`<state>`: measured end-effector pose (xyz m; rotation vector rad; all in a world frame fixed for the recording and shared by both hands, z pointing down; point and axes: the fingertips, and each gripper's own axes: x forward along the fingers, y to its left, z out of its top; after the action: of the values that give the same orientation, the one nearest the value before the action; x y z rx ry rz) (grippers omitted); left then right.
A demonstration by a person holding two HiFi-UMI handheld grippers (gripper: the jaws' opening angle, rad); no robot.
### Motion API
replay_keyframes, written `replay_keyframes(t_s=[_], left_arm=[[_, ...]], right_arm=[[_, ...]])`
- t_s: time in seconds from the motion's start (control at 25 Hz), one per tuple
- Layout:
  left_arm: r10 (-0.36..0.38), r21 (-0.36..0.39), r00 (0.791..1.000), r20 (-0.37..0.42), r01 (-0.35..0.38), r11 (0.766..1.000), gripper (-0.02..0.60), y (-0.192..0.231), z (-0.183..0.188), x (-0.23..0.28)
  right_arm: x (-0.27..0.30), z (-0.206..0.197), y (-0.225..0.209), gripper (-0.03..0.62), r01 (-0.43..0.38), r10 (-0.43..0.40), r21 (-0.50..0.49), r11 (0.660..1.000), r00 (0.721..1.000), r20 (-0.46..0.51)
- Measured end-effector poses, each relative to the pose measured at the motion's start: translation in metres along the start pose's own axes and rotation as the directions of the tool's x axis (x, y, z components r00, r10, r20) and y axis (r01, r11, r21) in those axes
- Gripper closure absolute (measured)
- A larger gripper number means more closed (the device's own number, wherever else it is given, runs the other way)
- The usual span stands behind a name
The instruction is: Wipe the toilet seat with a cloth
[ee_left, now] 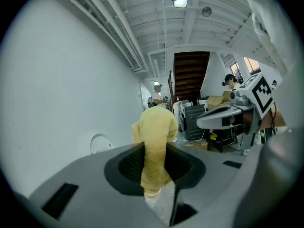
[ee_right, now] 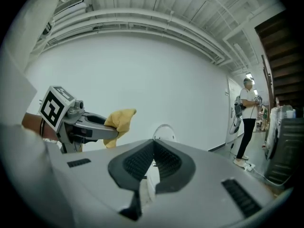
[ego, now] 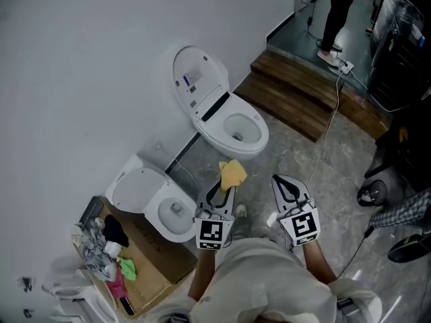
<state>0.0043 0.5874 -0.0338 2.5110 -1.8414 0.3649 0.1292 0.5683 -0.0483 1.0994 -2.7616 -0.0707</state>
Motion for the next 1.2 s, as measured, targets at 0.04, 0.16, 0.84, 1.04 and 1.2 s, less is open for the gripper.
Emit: replay_keyframes(t_s=[0.04, 0.16, 0.84, 1.04, 1.2], left_arm=[[-0.009, -0.001, 1.000, 0.003, 0.009, 1.000, 0.465, 0.006, 0.000, 0.009], [-0.045, 0.000, 0.999, 0.010, 0.045, 0.999, 0.465, 0.029, 0.003, 0.037], [-0.150, -0.005, 0.989, 0.020, 0.150, 0.989, 0.465, 0.135, -0.009, 0.145], [-0.153, -0.025, 0.988, 0.020, 0.153, 0.988, 0.465, 0.148, -0.011, 0.167], [-0.145, -0.027, 0.989, 0.032, 0.146, 0.989, 0.465, 0.154, -0.005, 0.185]], right_arm=[[0.010, 0.000, -0.002, 0.587, -0.002, 0.002, -0.007, 1.000, 1.000, -0.009], [0.042, 0.003, -0.011, 0.586, 0.014, -0.015, -0.009, 1.000, 0.999, -0.033], [0.172, 0.003, -0.045, 0.586, 0.134, -0.132, 0.019, 0.991, 0.988, -0.074], [0.192, -0.001, -0.057, 0.587, 0.137, -0.134, 0.024, 0.990, 0.986, -0.094], [0.208, -0.002, -0.072, 0.586, 0.136, -0.133, 0.037, 0.990, 0.989, -0.064]])
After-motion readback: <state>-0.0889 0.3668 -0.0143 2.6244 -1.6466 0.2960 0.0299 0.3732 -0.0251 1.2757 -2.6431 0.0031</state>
